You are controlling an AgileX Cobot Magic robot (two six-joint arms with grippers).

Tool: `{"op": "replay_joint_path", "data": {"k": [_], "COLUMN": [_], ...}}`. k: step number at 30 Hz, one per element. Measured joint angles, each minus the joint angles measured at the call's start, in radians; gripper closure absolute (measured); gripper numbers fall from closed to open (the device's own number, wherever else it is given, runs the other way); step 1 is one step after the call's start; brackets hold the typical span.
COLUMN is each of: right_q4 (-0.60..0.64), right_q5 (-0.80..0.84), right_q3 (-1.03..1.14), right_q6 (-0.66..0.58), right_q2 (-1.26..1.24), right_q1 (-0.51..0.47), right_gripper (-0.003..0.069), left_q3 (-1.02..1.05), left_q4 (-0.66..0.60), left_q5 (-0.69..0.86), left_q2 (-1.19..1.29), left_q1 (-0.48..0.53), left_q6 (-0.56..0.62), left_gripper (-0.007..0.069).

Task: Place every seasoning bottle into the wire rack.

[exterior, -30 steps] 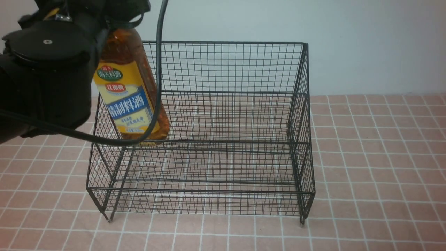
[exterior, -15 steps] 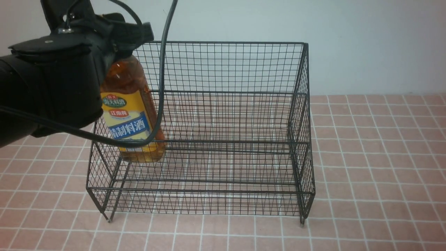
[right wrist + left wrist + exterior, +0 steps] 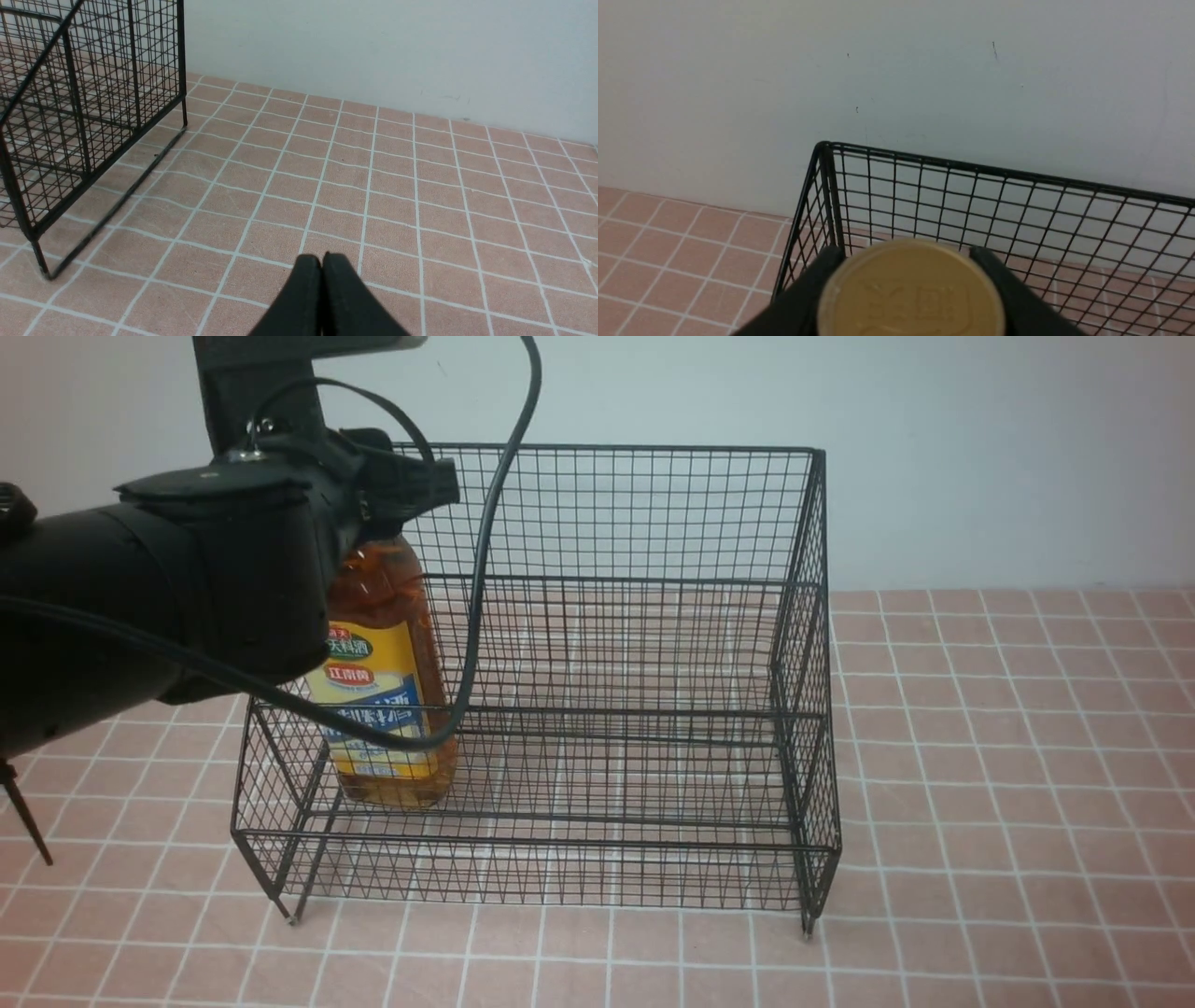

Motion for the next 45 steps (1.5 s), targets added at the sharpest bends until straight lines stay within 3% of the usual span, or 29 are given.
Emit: {"op": "replay_joint_path", "data": {"k": [6, 14, 19, 23, 25, 28, 32, 35, 36, 37, 40, 45], "right_q4": [0.000, 0.000, 0.000, 0.000, 0.000, 0.000, 0.000, 0.000, 0.000, 0.000, 0.000, 0.000], "right_q5": [0.000, 0.000, 0.000, 0.000, 0.000, 0.000, 0.000, 0.000, 0.000, 0.000, 0.000, 0.000], "right_q3": [0.000, 0.000, 0.000, 0.000, 0.000, 0.000, 0.000, 0.000, 0.000, 0.000, 0.000, 0.000], "right_q6": [0.000, 0.000, 0.000, 0.000, 0.000, 0.000, 0.000, 0.000, 0.000, 0.000, 0.000, 0.000], "right_q2": [0.000, 0.000, 0.000, 0.000, 0.000, 0.000, 0.000, 0.000, 0.000, 0.000, 0.000, 0.000], "right_q1": [0.000, 0.000, 0.000, 0.000, 0.000, 0.000, 0.000, 0.000, 0.000, 0.000, 0.000, 0.000], "right_gripper": [0.0673, 0.0673, 0.0673, 0.0673, 0.0673, 0.0673, 0.0673, 0.0673, 0.0673, 0.0673, 0.0673, 0.0673], "left_q3": [-0.017, -0.018, -0.018, -0.018, -0.018, -0.018, -0.018, -0.014, -0.013, -0.001, 0.045, 0.160], "left_q4": [0.000, 0.000, 0.000, 0.000, 0.000, 0.000, 0.000, 0.004, 0.004, 0.007, 0.016, 0.032], "left_q5": [0.016, 0.014, 0.022, 0.080, 0.107, 0.185, 0.358, 0.523, 0.523, 0.608, 0.742, 0.927], "left_q2": [-0.042, -0.166, -0.265, -0.371, -0.394, -0.460, -0.540, -0.584, -0.586, -0.599, -0.616, -0.619], "left_q1": [-0.002, -0.002, -0.002, -0.002, -0.002, -0.002, -0.002, -0.002, -0.002, -0.002, -0.002, -0.002], "left_q6": [0.135, 0.351, 0.464, 0.539, 0.540, 0.493, 0.314, 0.106, 0.093, -0.010, -0.146, -0.215], "left_gripper": [0.0236, 0.0235, 0.0328, 0.0547, 0.0582, 0.0623, 0.0631, 0.0631, 0.0631, 0.0631, 0.0631, 0.0631]}}
